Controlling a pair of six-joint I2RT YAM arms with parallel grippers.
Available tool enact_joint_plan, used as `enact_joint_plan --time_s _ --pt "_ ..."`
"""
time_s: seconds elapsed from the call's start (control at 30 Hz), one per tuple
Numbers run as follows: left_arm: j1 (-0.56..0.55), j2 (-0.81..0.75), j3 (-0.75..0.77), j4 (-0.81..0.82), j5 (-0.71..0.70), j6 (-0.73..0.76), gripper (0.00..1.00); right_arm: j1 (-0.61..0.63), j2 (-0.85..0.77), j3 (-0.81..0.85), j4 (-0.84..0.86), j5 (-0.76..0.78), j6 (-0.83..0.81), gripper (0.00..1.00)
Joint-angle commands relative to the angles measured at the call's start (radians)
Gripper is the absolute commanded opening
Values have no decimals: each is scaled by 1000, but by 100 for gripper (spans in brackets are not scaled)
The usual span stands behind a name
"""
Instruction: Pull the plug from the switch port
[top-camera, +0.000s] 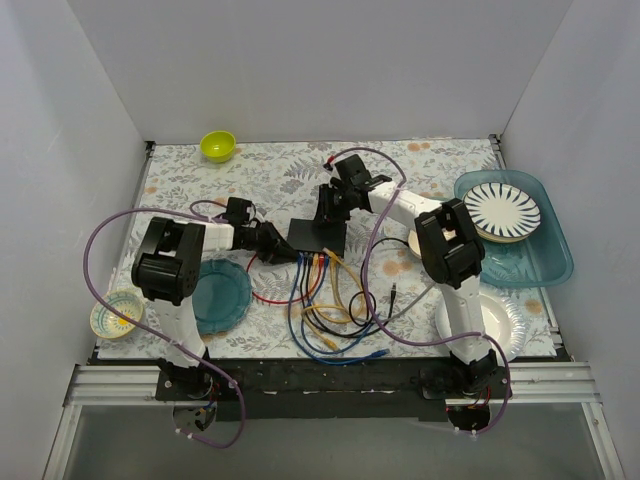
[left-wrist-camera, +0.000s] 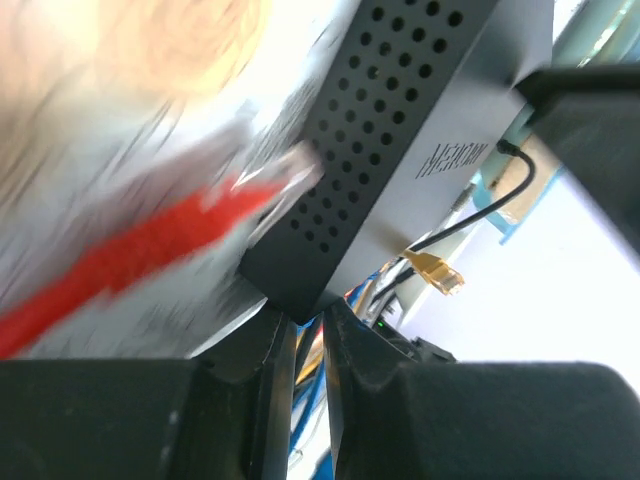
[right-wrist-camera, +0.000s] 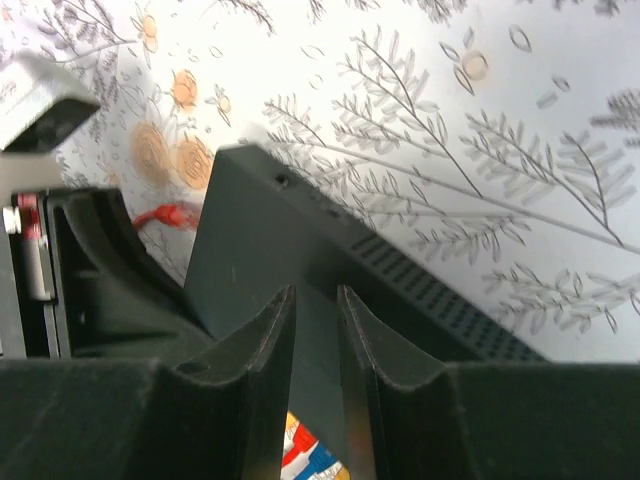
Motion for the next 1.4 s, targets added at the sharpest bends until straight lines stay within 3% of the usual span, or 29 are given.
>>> enact_joint_plan --time_s 0.0,0.27,0.33,0.4,0.7,0.83,0.87,0.9,1.1,1.2,1.27,1.37 --pt "-19 127 80 -98 -84 41 0 -7 11 -121 -91 69 -30 32" --pt "0 106 123 -119 -108 47 2 -12 -73 -110 -84 50 -14 32" --pt "2 84 101 -95 -115 38 23 -10 -84 -127 -58 1 5 32" --pt "2 45 58 -70 -115 19 34 -9 -89 -147 -29 -34 25 32" --pt "2 -94 -116 106 -202 -91 49 -9 -95 -244 38 -77 39 29" --pt "-12 -146 -178 180 -285 -142 61 -9 -76 -245 41 -85 46 28" --pt "-18 -161 -193 203 -318 -149 88 -9 -73 -244 42 -86 51 28" --pt "-35 -173 -210 226 -346 -157 98 -9 -72 -244 42 -89 53 28" --pt "-85 -161 -239 321 -408 -145 98 -9 -69 -244 38 -83 56 26" --pt "-85 -103 -141 191 -368 -137 98 -10 -73 -247 33 -79 50 26" --pt "-88 -63 -36 -14 -355 -108 98 -10 -78 -249 33 -74 46 25" --pt "-90 -184 -99 22 -410 -149 98 -10 -85 -247 27 -65 40 25"
